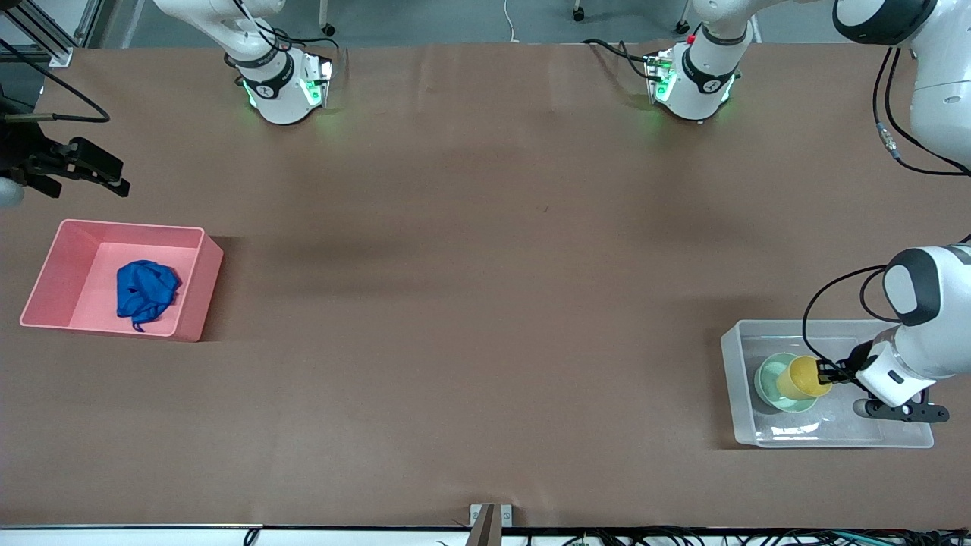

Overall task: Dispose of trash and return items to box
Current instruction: 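Lower the cup into the green bowl and open the left gripper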

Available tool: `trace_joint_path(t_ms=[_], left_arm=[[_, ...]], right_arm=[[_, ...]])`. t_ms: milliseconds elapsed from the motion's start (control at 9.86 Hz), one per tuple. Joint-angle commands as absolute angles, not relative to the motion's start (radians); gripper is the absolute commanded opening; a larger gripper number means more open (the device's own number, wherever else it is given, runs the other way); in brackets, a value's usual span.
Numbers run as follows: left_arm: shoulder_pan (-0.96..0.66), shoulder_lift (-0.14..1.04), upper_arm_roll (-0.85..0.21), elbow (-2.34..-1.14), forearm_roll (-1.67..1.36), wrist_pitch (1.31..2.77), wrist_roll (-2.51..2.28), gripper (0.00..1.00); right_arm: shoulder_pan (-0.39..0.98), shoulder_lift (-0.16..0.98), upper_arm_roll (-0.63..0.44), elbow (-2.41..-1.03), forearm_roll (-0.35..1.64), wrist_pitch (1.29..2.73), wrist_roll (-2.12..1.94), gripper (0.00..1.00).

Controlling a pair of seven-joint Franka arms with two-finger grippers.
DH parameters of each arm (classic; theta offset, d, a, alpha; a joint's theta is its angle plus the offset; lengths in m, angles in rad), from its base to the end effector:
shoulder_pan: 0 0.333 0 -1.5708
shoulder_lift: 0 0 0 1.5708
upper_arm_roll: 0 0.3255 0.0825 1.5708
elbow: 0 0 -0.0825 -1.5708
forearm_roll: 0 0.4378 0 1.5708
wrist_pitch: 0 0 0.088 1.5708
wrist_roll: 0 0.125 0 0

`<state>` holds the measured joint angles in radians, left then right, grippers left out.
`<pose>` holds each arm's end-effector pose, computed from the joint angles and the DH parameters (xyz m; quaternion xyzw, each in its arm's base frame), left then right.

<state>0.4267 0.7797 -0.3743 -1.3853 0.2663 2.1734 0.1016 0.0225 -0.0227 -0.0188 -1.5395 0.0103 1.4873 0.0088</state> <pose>0.7830 0.1100 0.2350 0.9984 -0.0431 0.0333 0.0142 0.5921 0.0034 0.6388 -0.9999 0.0022 0.0148 0.0053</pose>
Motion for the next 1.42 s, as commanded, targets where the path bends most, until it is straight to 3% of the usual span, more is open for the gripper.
trace_joint_path(t_ms=[0, 101, 406, 1116, 1319], left_arm=[[0.426, 0.807, -0.377, -1.373, 0.268, 2.183, 0.097, 0.82], [0.429, 0.796, -0.385, -1.370, 0.268, 2.184, 0.103, 1.00], [0.426, 0.682, -0.412, -1.388, 0.267, 2.163, -0.002, 1.00], [0.431, 0.384, -0.600, -1.393, 0.265, 1.824, -0.242, 1.00], [0.636, 0.350, -0.835, -1.393, 0.230, 1.781, -0.236, 1.00]], right_arm=[[0.021, -0.032, -0.018, -1.548, 0.017, 1.483, 0.023, 1.00], [0.021, -0.032, -0.018, -1.548, 0.017, 1.483, 0.023, 1.00], [0.021, -0.032, -0.018, -1.548, 0.017, 1.483, 0.023, 1.00], [0.015, -0.031, -0.021, -1.560, 0.017, 1.488, 0.023, 1.00], [0.008, -0.031, -0.021, -1.574, 0.017, 1.494, 0.020, 1.00]])
